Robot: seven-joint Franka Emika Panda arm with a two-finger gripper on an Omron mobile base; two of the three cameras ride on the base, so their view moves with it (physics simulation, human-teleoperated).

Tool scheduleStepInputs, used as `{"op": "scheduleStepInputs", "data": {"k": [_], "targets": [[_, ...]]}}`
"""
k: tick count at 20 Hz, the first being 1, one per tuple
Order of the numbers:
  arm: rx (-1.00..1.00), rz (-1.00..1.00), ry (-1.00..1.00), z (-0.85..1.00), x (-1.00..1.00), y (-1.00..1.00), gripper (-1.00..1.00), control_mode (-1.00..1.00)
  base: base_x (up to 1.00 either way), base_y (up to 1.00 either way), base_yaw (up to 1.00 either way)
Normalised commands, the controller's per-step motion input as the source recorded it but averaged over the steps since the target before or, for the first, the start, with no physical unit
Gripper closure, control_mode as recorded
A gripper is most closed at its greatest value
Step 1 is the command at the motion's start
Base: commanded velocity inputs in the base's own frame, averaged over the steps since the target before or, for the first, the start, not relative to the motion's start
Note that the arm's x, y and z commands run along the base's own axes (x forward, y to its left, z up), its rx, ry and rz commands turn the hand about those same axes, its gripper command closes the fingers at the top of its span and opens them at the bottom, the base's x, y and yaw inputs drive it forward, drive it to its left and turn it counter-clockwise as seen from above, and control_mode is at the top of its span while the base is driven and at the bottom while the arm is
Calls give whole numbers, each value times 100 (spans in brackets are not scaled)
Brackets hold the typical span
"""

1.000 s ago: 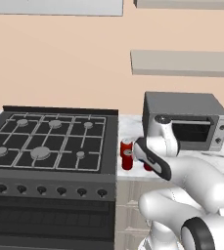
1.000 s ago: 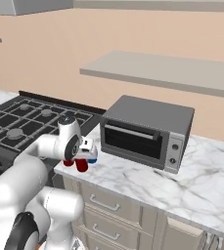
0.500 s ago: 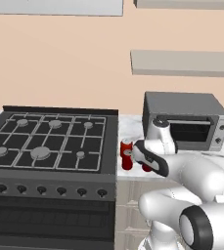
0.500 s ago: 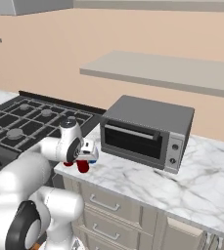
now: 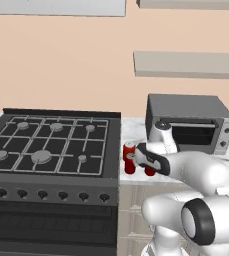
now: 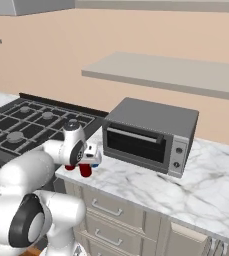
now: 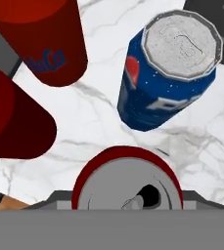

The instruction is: Four empty soda cans are scattered around the kitchen. Gather all the cans and cluster them next to the stove for recycling.

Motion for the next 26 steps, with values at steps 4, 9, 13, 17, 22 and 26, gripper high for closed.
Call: {"op": "scheduleStepInputs", "data": {"k": [4,9,13,17,22,26], "targets": [[0,0,0,-16,7,0,100,-100,0,0,0],[0,1,0,-22,0,2,-100,-100,0,0,0],[0,2,0,-24,0,3,-100,-100,0,0,0],[0,1,0,-13,2,0,-100,-100,0,0,0],[0,2,0,4,0,1,-100,-100,0,0,0],[0,1,0,15,0,0,-100,-100,0,0,0]]}}
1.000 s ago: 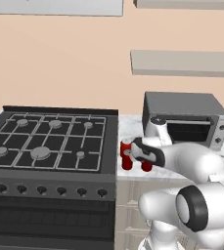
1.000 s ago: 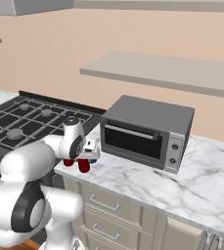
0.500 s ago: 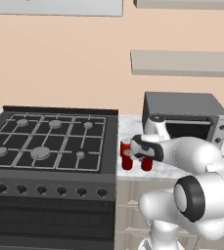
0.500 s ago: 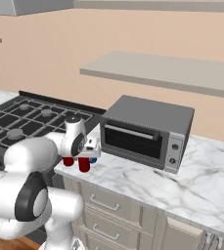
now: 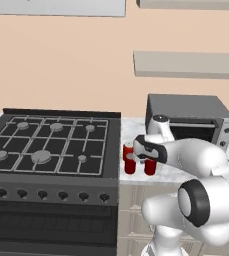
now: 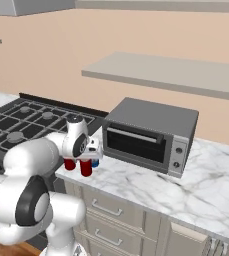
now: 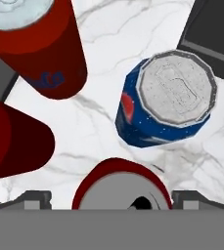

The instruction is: Four empty soda cans are scattered around the kitchen. Gather all the cans and cluster them next to the stove for recycling.

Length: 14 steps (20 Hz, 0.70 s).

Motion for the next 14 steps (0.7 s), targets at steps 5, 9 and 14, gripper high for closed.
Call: {"op": "scheduleStepInputs", "data": {"k": [5,9,14], "targets": [[0,1,-1,28,0,0,-100,-100,0,0,0],[0,2,-1,38,-4,0,-100,-100,0,0,0],[0,2,-3,29,-24,0,-100,-100,0,0,0]]}}
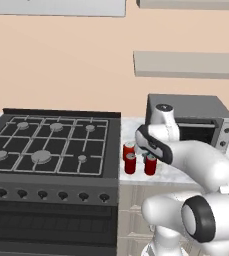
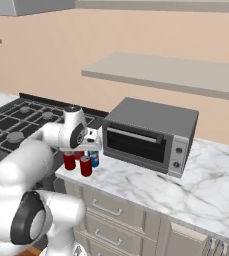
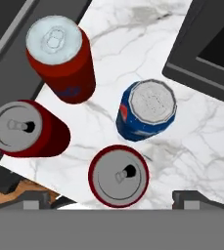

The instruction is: Four empty soda cans are scattered around the kitchen. Gather all the cans and cluster them next to the stove for recycling.

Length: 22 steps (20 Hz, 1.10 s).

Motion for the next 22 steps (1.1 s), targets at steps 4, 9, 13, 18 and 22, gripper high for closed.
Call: {"op": "scheduleStepInputs", "data": {"k": [4,9,13,18,22], "targets": [[0,2,-5,28,-36,0,-100,-100,0,0,0],[0,1,-10,24,-45,0,-100,-100,0,0,0],[0,1,-17,30,-53,0,-100,-100,0,0,0],[0,0,-17,53,-51,0,-100,-100,0,0,0],[0,0,-14,63,-43,0,-100,-100,0,0,0]]}}
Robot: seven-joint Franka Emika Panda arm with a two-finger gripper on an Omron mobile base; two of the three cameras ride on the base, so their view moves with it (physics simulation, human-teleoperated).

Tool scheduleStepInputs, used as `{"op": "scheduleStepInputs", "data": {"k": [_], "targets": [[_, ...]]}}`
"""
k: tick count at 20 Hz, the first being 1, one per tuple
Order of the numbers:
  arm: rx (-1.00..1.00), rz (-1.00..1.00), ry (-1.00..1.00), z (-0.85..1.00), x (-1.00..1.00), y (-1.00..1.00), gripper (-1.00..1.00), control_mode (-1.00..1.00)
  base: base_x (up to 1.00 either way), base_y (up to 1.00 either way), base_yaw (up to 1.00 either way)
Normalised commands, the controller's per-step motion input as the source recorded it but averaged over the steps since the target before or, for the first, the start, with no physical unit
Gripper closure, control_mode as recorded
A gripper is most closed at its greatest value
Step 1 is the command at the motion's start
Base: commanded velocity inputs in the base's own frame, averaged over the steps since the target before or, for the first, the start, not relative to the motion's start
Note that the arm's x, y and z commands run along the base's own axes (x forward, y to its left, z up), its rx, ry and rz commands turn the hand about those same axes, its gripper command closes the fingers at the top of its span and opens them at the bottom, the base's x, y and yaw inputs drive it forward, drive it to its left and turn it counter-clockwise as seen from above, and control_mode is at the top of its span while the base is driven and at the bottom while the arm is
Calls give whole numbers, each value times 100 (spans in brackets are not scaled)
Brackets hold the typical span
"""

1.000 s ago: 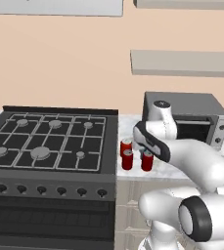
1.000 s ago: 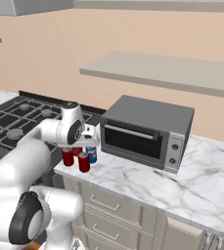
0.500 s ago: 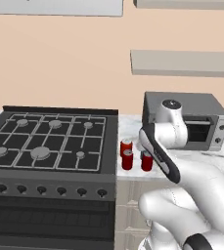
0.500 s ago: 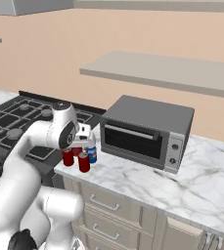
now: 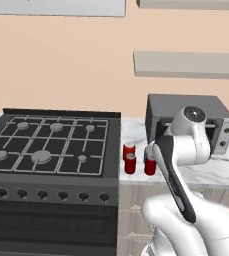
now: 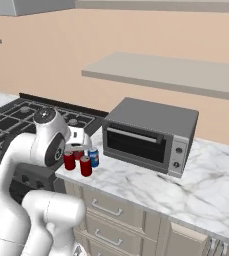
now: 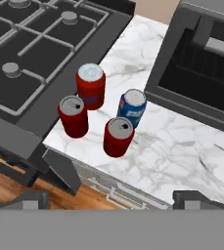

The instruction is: Four empty soda cans are scattered around the kitchen. Gather all the cans and cluster them next to the stove for recycling.

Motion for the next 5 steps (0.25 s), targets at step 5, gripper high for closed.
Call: {"op": "scheduleStepInputs", "data": {"k": [5], "targets": [[0,0,-9,67,-35,0,-100,-100,0,0,0]]}}
